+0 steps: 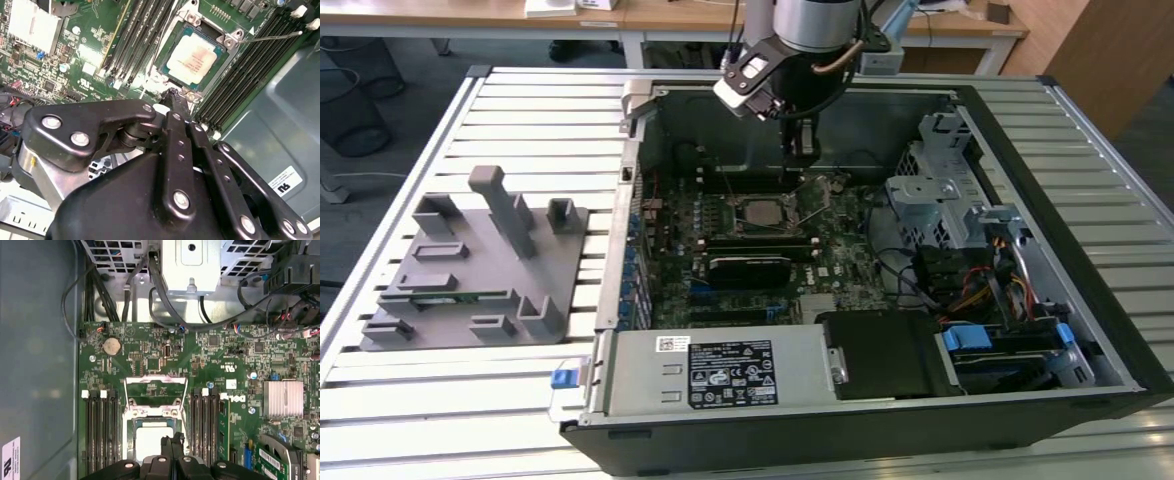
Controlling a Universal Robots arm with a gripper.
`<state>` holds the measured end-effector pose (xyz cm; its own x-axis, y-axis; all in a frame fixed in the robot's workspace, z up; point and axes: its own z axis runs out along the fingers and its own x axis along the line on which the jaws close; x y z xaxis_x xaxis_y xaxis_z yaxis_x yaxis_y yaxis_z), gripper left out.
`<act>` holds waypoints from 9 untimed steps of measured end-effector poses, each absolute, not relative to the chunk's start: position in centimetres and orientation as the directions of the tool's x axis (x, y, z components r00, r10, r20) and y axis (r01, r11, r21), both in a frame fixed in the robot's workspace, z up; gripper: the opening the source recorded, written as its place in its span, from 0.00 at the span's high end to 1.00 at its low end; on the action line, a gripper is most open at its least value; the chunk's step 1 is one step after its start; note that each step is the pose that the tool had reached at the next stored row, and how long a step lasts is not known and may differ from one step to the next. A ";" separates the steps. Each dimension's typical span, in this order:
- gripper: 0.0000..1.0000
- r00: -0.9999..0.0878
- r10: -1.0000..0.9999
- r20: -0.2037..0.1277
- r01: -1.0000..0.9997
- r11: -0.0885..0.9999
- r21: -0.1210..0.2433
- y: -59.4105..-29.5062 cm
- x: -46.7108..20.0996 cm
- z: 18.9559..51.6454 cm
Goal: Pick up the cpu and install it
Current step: 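Close the cpu cover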
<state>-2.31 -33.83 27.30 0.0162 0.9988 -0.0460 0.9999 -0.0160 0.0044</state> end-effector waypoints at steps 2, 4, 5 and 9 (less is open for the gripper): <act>0.89 0.016 0.999 -0.046 1.000 -0.016 0.004 -33.8 -2.3 27.3; 0.89 0.016 0.999 -0.046 1.000 -0.016 0.004 -33.8 -2.2 27.3; 0.89 0.016 0.999 -0.046 1.000 -0.016 0.004 -33.8 -2.1 27.3; 0.89 0.016 0.999 -0.046 1.000 -0.016 0.004 -33.8 -1.4 27.3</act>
<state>-1.39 -33.83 27.27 0.0161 0.9988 -0.0457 0.9999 -0.0159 0.0043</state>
